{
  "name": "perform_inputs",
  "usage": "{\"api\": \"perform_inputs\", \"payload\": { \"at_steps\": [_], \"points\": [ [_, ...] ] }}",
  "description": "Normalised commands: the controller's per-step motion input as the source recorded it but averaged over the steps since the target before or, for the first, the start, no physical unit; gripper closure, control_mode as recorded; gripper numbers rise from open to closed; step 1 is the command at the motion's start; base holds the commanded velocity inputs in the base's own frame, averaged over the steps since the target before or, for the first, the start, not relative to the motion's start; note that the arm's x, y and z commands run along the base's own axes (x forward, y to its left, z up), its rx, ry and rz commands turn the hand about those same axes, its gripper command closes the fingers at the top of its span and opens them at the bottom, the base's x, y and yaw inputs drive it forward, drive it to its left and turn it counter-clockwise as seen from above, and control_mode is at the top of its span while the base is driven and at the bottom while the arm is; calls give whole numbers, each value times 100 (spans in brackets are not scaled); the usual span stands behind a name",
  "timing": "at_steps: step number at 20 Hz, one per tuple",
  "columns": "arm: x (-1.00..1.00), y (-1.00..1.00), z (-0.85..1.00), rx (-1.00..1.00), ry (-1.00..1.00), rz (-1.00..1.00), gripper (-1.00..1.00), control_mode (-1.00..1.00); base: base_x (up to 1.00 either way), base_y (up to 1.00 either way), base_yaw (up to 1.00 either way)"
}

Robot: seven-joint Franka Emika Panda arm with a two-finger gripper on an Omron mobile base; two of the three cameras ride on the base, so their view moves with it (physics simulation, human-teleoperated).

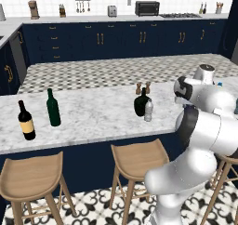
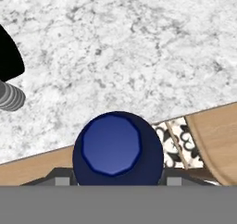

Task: Move the plastic bottles in the middle to the plastics group, and the glass bottles in the middle to the glass group.

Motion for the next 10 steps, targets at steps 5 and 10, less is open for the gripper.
{"api": "perform_inputs", "payload": {
  "at_steps": [5, 10],
  "points": [
    [20, -31, 2, -4, -15, 0, 100, -100, 0, 0, 0],
    [34, -17, 0, -2, 0, 0, 100, -100, 0, 0, 0]
  ]
}}
